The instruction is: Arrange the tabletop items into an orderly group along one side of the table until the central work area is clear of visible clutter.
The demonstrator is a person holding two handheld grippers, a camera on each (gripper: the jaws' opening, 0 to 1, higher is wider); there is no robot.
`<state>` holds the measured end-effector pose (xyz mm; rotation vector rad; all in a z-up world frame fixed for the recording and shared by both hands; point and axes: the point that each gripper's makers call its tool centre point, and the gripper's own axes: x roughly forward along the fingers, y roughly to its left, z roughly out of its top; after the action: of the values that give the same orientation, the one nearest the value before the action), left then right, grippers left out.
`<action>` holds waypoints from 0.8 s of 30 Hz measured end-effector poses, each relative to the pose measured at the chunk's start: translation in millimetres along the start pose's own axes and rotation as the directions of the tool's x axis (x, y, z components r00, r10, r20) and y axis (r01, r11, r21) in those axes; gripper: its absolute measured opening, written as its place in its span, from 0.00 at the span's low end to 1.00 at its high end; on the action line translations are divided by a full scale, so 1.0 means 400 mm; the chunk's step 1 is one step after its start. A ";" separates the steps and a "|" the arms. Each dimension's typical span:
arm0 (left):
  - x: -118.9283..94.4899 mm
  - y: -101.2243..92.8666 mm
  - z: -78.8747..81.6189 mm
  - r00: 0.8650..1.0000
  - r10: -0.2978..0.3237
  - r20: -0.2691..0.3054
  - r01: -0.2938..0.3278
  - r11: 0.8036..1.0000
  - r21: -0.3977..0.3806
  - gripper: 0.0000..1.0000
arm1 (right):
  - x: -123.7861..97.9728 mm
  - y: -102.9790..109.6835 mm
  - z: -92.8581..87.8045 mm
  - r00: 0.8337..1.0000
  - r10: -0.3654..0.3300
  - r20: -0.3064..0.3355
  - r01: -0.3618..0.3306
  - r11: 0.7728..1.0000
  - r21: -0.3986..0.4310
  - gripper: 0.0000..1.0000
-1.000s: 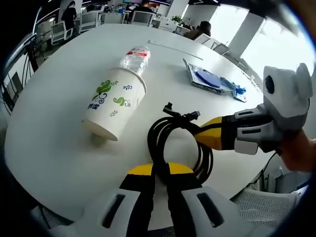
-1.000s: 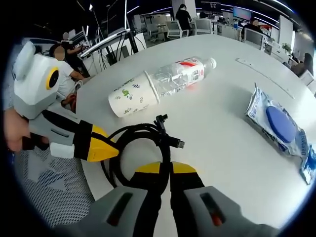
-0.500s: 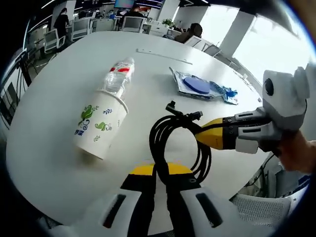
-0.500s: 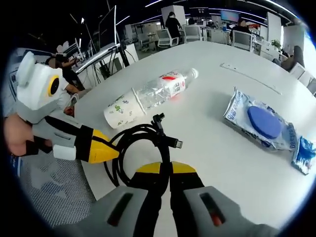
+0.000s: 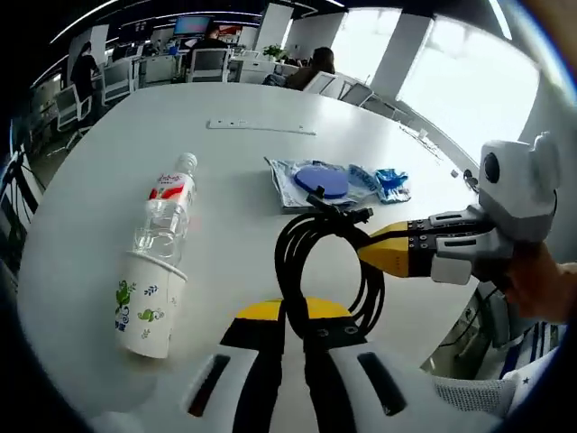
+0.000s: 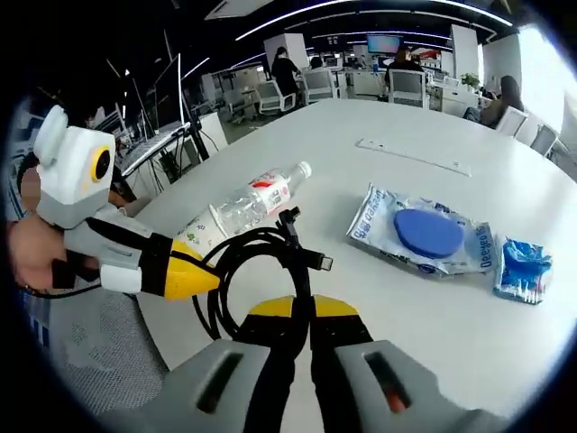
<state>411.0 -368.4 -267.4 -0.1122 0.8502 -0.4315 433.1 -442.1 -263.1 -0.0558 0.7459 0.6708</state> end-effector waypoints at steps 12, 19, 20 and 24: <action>0.059 -0.144 0.097 0.995 -0.104 -0.009 0.105 0.986 0.128 0.03 | -0.115 -0.138 0.015 0.990 -0.119 0.072 0.111 0.989 0.101 0.01; 0.094 -0.248 0.135 0.985 -0.173 -0.026 0.175 0.966 0.189 0.03 | -0.198 -0.220 0.004 0.977 -0.189 0.096 0.173 0.973 0.155 0.01; 0.098 -0.261 0.138 0.983 -0.180 -0.029 0.182 0.963 0.197 0.03 | -0.207 -0.230 0.002 0.975 -0.199 0.099 0.182 0.970 0.160 0.01; 0.123 -0.326 0.155 0.976 -0.215 -0.038 0.218 0.947 0.235 0.04 | -0.253 -0.283 -0.011 0.964 -0.245 0.106 0.223 0.957 0.188 0.01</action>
<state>443.7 -511.8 -226.4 0.0193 0.7945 -0.7385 441.8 -588.0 -222.0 0.0583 0.6585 0.3768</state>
